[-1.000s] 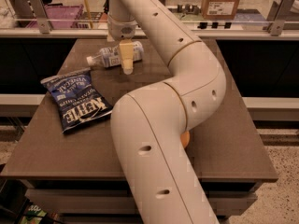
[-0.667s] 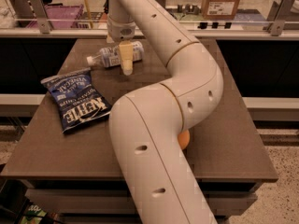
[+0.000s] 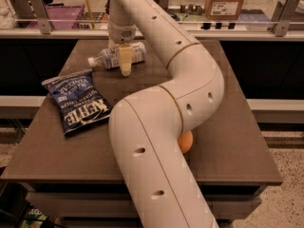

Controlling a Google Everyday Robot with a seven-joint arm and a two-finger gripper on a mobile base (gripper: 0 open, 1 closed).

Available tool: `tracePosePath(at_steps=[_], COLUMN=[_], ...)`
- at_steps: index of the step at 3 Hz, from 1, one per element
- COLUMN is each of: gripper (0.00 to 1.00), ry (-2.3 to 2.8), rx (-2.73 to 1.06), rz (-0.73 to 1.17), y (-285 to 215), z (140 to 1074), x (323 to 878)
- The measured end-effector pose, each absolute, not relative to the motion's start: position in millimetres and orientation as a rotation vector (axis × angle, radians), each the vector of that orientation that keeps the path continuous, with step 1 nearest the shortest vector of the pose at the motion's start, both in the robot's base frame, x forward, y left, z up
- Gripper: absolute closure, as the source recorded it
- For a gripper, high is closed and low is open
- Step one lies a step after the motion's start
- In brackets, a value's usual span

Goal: Pick blue plastic bottle

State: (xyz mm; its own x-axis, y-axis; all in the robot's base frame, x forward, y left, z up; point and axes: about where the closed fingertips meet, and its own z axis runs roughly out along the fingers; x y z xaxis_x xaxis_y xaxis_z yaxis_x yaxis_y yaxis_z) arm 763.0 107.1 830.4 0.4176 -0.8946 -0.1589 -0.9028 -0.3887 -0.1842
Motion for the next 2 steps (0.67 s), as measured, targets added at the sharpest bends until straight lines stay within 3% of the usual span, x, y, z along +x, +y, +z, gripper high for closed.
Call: tracePosePath(at_steps=[2], gripper=[0.64], ry=[1.559], rx=[-2.404], rz=[0.03], y=[115.1], z=[827.6], x=[772.8])
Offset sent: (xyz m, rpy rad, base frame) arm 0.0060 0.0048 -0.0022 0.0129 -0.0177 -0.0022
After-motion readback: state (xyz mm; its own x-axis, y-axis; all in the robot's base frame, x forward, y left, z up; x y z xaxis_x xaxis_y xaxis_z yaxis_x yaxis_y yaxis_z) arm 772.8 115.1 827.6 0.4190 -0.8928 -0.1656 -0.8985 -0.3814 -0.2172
